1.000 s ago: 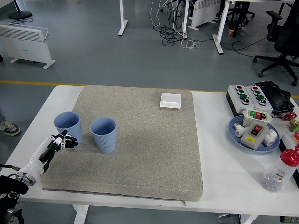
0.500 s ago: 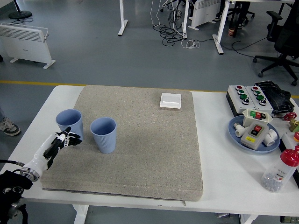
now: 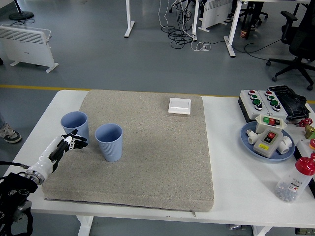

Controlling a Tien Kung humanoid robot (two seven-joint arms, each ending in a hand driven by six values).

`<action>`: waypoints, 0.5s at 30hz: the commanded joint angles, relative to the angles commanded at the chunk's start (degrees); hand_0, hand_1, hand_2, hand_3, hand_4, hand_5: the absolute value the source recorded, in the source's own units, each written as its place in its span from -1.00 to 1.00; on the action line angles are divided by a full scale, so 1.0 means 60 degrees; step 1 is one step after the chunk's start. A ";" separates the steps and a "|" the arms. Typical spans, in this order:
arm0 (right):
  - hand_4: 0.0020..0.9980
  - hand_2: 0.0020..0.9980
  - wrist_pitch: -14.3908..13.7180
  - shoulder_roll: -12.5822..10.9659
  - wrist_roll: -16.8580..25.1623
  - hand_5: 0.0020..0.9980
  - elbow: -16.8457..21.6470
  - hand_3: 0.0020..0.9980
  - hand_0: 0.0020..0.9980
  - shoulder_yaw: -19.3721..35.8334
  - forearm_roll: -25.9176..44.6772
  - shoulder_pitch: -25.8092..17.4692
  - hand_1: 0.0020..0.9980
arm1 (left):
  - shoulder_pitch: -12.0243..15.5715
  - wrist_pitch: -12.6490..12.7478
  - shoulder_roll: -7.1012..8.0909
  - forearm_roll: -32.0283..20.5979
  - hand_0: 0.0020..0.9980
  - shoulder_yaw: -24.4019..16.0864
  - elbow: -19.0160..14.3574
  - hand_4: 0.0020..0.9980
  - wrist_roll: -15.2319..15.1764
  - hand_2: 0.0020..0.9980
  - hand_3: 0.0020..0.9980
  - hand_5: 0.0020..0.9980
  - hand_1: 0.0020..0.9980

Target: Push cup pick cup insert cup

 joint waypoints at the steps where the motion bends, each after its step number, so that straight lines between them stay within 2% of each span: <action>1: -0.47 0.42 0.0000 0.0000 0.0001 0.12 0.0000 0.22 0.54 -0.0001 0.0000 0.0004 0.42 | -0.0032 -0.0002 -0.0010 -0.0007 0.38 0.0006 0.0073 0.17 -0.0003 0.07 0.01 1.00 0.23; 10: -0.47 0.42 0.0004 0.0003 0.0007 0.11 0.0000 0.22 0.54 -0.0040 0.0039 0.0031 0.42 | -0.0390 -0.0050 -0.0049 -0.0137 0.44 0.0280 0.0618 0.16 -0.0059 0.09 0.01 1.00 0.25; 11: -0.47 0.42 0.0003 0.0003 0.0008 0.11 0.0000 0.22 0.54 -0.0046 0.0049 0.0033 0.42 | -0.0432 -0.0052 -0.0052 -0.0142 0.48 0.0324 0.0654 0.06 -0.0064 0.12 0.02 1.00 0.29; 15: -0.47 0.42 0.0004 0.0009 0.0008 0.11 0.0000 0.22 0.54 -0.0051 0.0052 0.0038 0.42 | -0.0632 -0.0048 -0.0072 -0.0129 0.48 0.0525 0.0811 0.06 -0.0107 0.12 0.02 1.00 0.29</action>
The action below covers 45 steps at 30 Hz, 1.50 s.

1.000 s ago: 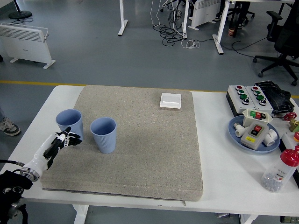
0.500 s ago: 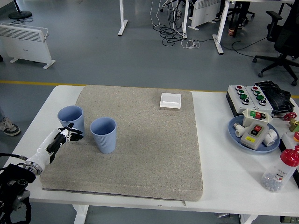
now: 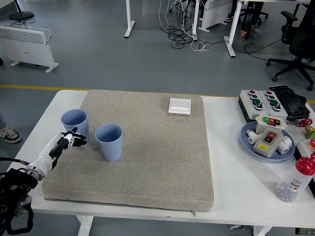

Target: Push cup pick cup insert cup

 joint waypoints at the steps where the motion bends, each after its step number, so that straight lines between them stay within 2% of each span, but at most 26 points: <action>1: -0.47 0.42 0.0000 0.0000 0.0000 0.11 0.0000 0.22 0.54 -0.0003 0.0003 0.0001 0.42 | -0.0031 -0.0002 0.0000 -0.0008 0.48 0.0040 0.0028 0.06 0.0000 0.12 0.02 1.00 0.29; 13: -0.47 0.42 0.0016 -0.0002 0.0007 0.11 0.0000 0.22 0.54 -0.0069 0.0043 0.0035 0.42 | -0.0598 -0.0024 0.0044 -0.0193 0.51 0.0715 0.0645 0.04 -0.0032 0.12 0.02 1.00 0.32; 25: -0.47 0.42 0.0017 0.0015 0.0011 0.11 0.0000 0.22 0.55 -0.0060 0.0030 0.0027 0.42 | -0.0691 -0.0050 -0.0016 -0.0080 0.53 0.0720 0.0720 0.02 -0.0101 0.13 0.02 1.00 0.33; 30: -0.47 0.42 0.0017 0.0014 0.0024 0.11 0.0000 0.22 0.55 -0.0037 0.0037 0.0011 0.42 | -0.0354 -0.0066 0.0184 0.0123 0.49 0.0326 0.0168 0.02 -0.0050 0.13 0.02 1.00 0.32; 31: -0.47 0.42 0.0018 0.0014 0.0025 0.11 0.0000 0.22 0.55 -0.0032 0.0031 0.0008 0.42 | -0.0241 -0.0057 0.0247 0.0213 0.49 0.0184 -0.0082 0.02 -0.0052 0.13 0.02 1.00 0.32; 32: -0.47 0.42 0.0017 0.0011 0.0026 0.11 0.0000 0.22 0.55 -0.0026 0.0037 0.0003 0.42 | -0.0079 -0.0042 0.0349 0.0350 0.31 -0.0018 -0.0372 0.02 -0.0028 0.11 0.01 1.00 0.27; 34: -0.47 0.42 0.0018 0.0007 0.0029 0.11 0.0000 0.22 0.55 -0.0021 0.0038 0.0000 0.42 | 0.0134 -0.0026 0.0487 0.0503 0.31 -0.0307 -0.0843 0.02 0.0020 0.11 0.01 1.00 0.27; 36: -0.47 0.42 0.0017 0.0005 0.0029 0.11 0.0000 0.22 0.55 -0.0019 0.0049 0.0001 0.42 | 0.0337 -0.0012 0.0671 0.0619 0.31 -0.0500 -0.1239 0.02 0.0077 0.11 0.01 1.00 0.27; 37: -0.47 0.42 0.0017 0.0002 0.0028 0.11 0.0000 0.22 0.55 -0.0017 0.0054 -0.0002 0.42 | 0.0520 -0.0004 0.0852 0.0696 0.31 -0.0634 -0.1560 0.02 0.0131 0.11 0.01 1.00 0.27; 38: -0.47 0.42 0.0017 0.0001 0.0028 0.11 0.0000 0.22 0.55 -0.0012 0.0052 -0.0003 0.42 | 0.0661 -0.0001 0.0997 0.0746 0.22 -0.0740 -0.1836 0.03 0.0184 0.06 0.01 1.00 0.20; 40: -0.47 0.42 0.0016 0.0001 0.0026 0.11 0.0000 0.22 0.55 -0.0003 0.0050 -0.0007 0.42 | 0.0885 0.0016 0.1227 0.0882 0.22 -0.0967 -0.2296 0.03 0.0287 0.06 0.01 1.00 0.20; 42: -0.47 0.42 0.0015 0.0001 0.0026 0.11 0.0000 0.22 0.55 -0.0001 0.0050 -0.0008 0.42 | 0.0929 0.0020 0.1273 0.0909 0.22 -0.1014 -0.2424 0.03 0.0307 0.06 0.01 1.00 0.20; 44: -0.47 0.42 0.0011 -0.0001 0.0025 0.11 0.0000 0.22 0.55 0.0010 0.0053 -0.0020 0.42 | 0.1216 0.0063 0.1596 0.1244 0.22 -0.1491 -0.3026 0.03 0.0417 0.06 0.01 1.00 0.20; 45: -0.46 0.42 0.0010 -0.0002 0.0023 0.12 0.0000 0.22 0.55 0.0017 0.0053 -0.0027 0.42 | 0.1301 0.0098 0.1742 0.1412 0.18 -0.1715 -0.3387 0.54 0.0461 0.06 0.03 0.76 0.18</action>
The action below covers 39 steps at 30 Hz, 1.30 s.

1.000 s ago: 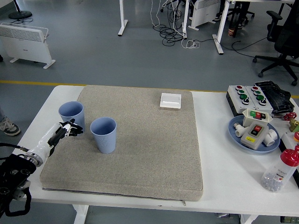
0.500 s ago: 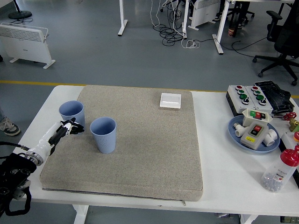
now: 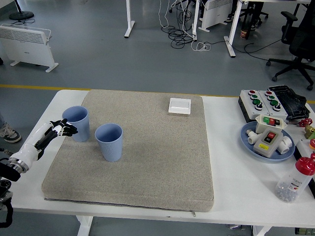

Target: Push cup pick cup insert cup

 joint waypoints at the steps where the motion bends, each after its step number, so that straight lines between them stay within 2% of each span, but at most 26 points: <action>1: -0.46 0.42 -0.0001 -0.0002 -0.0001 0.12 0.0000 0.22 0.55 0.0004 -0.0001 -0.0006 0.42 | 0.0045 0.0029 0.0108 0.0134 0.18 -0.0191 -0.0359 0.54 0.0032 0.06 0.03 0.76 0.18; 5: -0.46 0.42 -0.0005 -0.0011 -0.0005 0.12 0.0000 0.22 0.55 0.0001 0.0007 -0.0030 0.42 | 0.0079 0.0108 0.0484 0.0520 0.18 -0.0605 -0.1550 0.54 0.0186 0.06 0.03 0.76 0.18; 6: -0.46 0.42 -0.0007 -0.0013 -0.0007 0.11 0.0000 0.23 0.55 -0.0006 0.0020 -0.0042 0.42 | 0.0039 0.0120 0.0599 0.0667 0.31 -0.0640 -0.1853 0.66 0.0307 0.23 0.19 0.64 0.33; 9: -0.46 0.42 -0.0009 -0.0024 -0.0016 0.11 0.0000 0.23 0.55 -0.0031 0.0045 -0.0071 0.42 | -0.0224 0.0038 0.0935 0.1439 0.31 -0.0439 -0.2728 0.66 0.1103 0.23 0.19 0.64 0.33; 11: -0.46 0.42 -0.0010 -0.0029 -0.0019 0.11 0.0000 0.23 0.55 -0.0043 0.0056 -0.0074 0.42 | -0.0412 -0.0053 0.1101 0.1839 0.31 -0.0174 -0.3095 0.66 0.1616 0.23 0.19 0.64 0.33; 12: -0.46 0.42 -0.0011 -0.0032 -0.0020 0.12 0.0000 0.23 0.55 -0.0060 0.0074 -0.0078 0.42 | -0.0616 -0.0137 0.1234 0.2109 0.72 0.0114 -0.3282 0.86 0.1878 0.90 0.76 0.52 0.73; 14: -0.46 0.42 -0.0015 -0.0036 -0.0022 0.12 0.0000 0.23 0.55 -0.0092 0.0114 -0.0088 0.42 | -0.1064 -0.0272 0.1407 0.2612 0.72 0.0784 -0.3523 0.86 0.2353 0.90 0.76 0.52 0.73; 17: -0.46 0.42 -0.0023 -0.0033 -0.0017 0.12 0.0000 0.23 0.55 -0.0139 0.0168 -0.0110 0.42 | -0.1747 -0.0464 0.1456 0.3022 0.72 0.1743 -0.3473 0.86 0.2787 0.90 0.76 0.52 0.73; 18: -0.46 0.42 -0.0024 -0.0032 -0.0016 0.11 0.0000 0.23 0.54 -0.0145 0.0175 -0.0114 0.42 | -0.1890 -0.0490 0.1455 0.3067 0.83 0.1975 -0.3451 0.99 0.2842 1.00 0.92 0.44 0.84; 20: -0.46 0.42 -0.0025 -0.0032 -0.0016 0.11 0.0000 0.23 0.54 -0.0180 0.0207 -0.0129 0.42 | -0.2372 -0.0579 0.1355 0.3249 0.83 0.2567 -0.3172 0.99 0.3001 1.00 0.92 0.44 0.84; 23: -0.46 0.42 -0.0026 -0.0039 -0.0011 0.11 0.0000 0.23 0.54 -0.0226 0.0274 -0.0123 0.42 | -0.2831 -0.0647 0.1218 0.3361 0.83 0.3136 -0.2866 0.99 0.3134 1.00 0.92 0.44 0.84; 24: -0.46 0.42 -0.0026 -0.0040 -0.0008 0.11 0.0000 0.23 0.54 -0.0235 0.0285 -0.0119 0.42 | -0.2920 -0.0668 0.1191 0.3364 0.87 0.3251 -0.2809 1.00 0.3172 1.00 0.98 0.37 0.90; 27: -0.46 0.42 -0.0031 -0.0053 0.0008 0.11 0.0000 0.23 0.54 -0.0281 0.0367 -0.0094 0.42 | -0.3296 -0.0779 0.1095 0.3399 0.87 0.3777 -0.2604 1.00 0.3274 1.00 0.98 0.37 0.90; 29: -0.46 0.42 -0.0032 -0.0056 0.0011 0.11 0.0000 0.23 0.54 -0.0289 0.0382 -0.0088 0.42 | -0.3374 -0.0800 0.1078 0.3411 0.87 0.3912 -0.2568 1.00 0.3288 1.00 0.98 0.37 0.90; 30: -0.46 0.42 -0.0031 -0.0060 0.0011 0.11 0.0000 0.23 0.54 -0.0302 0.0395 -0.0077 0.42 | -0.3510 -0.0861 0.1029 0.3461 0.88 0.4079 -0.2475 1.00 0.3353 1.00 0.99 0.31 0.90; 32: -0.46 0.42 -0.0029 -0.0066 0.0014 0.11 0.0000 0.23 0.54 -0.0318 0.0409 -0.0054 0.42 | -0.3832 -0.0974 0.0926 0.3510 0.88 0.4534 -0.2279 1.00 0.3480 1.00 0.99 0.31 0.90; 39: -0.46 0.42 -0.0031 -0.0075 0.0021 0.11 0.0000 0.23 0.54 -0.0360 0.0467 -0.0024 0.42 | -0.4296 -0.1088 0.0653 0.3498 0.87 0.5088 -0.1662 1.00 0.3513 1.00 0.99 0.26 0.90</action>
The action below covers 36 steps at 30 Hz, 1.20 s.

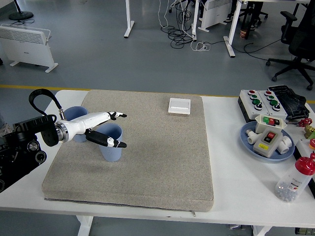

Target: Push cup pick cup insert cup

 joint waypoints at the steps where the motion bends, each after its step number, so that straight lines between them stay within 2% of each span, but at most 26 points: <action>1: -0.46 0.42 0.0000 -0.0001 -0.0002 0.11 0.0000 0.23 0.54 0.0005 -0.0008 0.0005 0.42 | -0.0074 -0.0019 -0.0040 0.0013 0.87 0.0114 0.0101 1.00 0.0006 1.00 0.99 0.26 0.90; 2: -0.46 0.42 0.0001 -0.0002 -0.0003 0.11 0.0000 0.23 0.54 0.0005 -0.0012 0.0007 0.42 | -0.0140 -0.0037 -0.0073 0.0032 0.87 0.0218 0.0188 1.00 0.0017 1.00 0.99 0.26 0.90; 3: -0.46 0.42 0.0002 -0.0004 -0.0003 0.11 0.0000 0.23 0.54 0.0001 -0.0012 0.0009 0.42 | -0.0190 -0.0053 -0.0099 0.0052 0.85 0.0299 0.0253 1.00 0.0029 1.00 0.98 0.06 0.88; 8: -0.46 0.42 0.0002 -0.0004 -0.0001 0.11 0.0000 0.23 0.54 0.0002 -0.0016 0.0014 0.42 | -0.0417 -0.0177 -0.0206 0.0250 0.85 0.0602 0.0511 1.00 0.0174 1.00 0.98 0.06 0.88; 9: -0.46 0.42 0.0002 -0.0004 0.0000 0.11 0.0000 0.23 0.54 -0.0001 -0.0013 0.0015 0.42 | -0.0439 -0.0212 -0.0213 0.0281 0.72 0.0622 0.0532 0.89 0.0217 1.00 0.89 -0.20 0.82; 14: -0.46 0.42 0.0001 -0.0013 0.0006 0.11 0.0000 0.23 0.54 0.0002 0.0000 0.0018 0.42 | -0.0505 -0.0437 -0.0194 0.0434 0.72 0.0636 0.0556 0.89 0.0443 1.00 0.89 -0.20 0.82; 15: -0.46 0.42 0.0001 -0.0015 0.0009 0.11 0.0000 0.23 0.54 0.0000 0.0005 0.0019 0.42 | -0.0518 -0.0451 -0.0190 0.0455 0.40 0.0644 0.0551 0.78 0.0455 0.89 0.77 -0.36 0.66; 20: -0.46 0.42 0.0001 -0.0017 0.0008 0.11 0.0000 0.23 0.54 0.0001 0.0003 0.0024 0.42 | -0.0582 -0.0499 -0.0187 0.0461 0.40 0.0703 0.0539 0.78 0.0457 0.89 0.77 -0.36 0.66; 21: -0.46 0.42 0.0002 -0.0017 0.0007 0.11 0.0000 0.23 0.54 0.0002 0.0000 0.0023 0.42 | -0.0587 -0.0496 -0.0187 0.0451 0.11 0.0719 0.0535 0.66 0.0431 0.66 0.54 -0.51 0.43; 26: -0.46 0.42 0.0001 -0.0017 0.0002 0.11 0.0000 0.23 0.54 0.0013 -0.0017 0.0020 0.42 | -0.0580 -0.0446 -0.0195 0.0401 0.11 0.0767 0.0520 0.66 0.0289 0.66 0.54 -0.51 0.43; 27: -0.46 0.42 0.0002 -0.0017 0.0001 0.11 0.0000 0.23 0.54 0.0016 -0.0023 0.0022 0.42 | -0.0571 -0.0410 -0.0197 0.0397 0.00 0.0766 0.0517 0.61 0.0213 0.48 0.40 -0.55 0.31; 32: -0.46 0.42 0.0000 -0.0013 0.0004 0.11 0.0000 0.23 0.54 0.0026 -0.0023 0.0023 0.42 | -0.0543 -0.0387 -0.0159 0.0415 0.00 0.0692 0.0453 0.61 0.0149 0.48 0.40 -0.55 0.31; 33: -0.45 0.42 -0.0001 -0.0012 0.0005 0.11 0.0000 0.23 0.54 0.0029 -0.0023 0.0024 0.42 | -0.0538 -0.0396 -0.0145 0.0405 -0.13 0.0673 0.0430 0.34 0.0166 0.11 0.06 -0.72 0.11; 36: -0.45 0.42 -0.0002 -0.0011 0.0009 0.11 0.0000 0.23 0.54 0.0035 -0.0016 0.0026 0.42 | -0.0463 -0.0479 -0.0030 0.0126 -0.13 0.0451 0.0208 0.34 0.0334 0.11 0.06 -0.72 0.11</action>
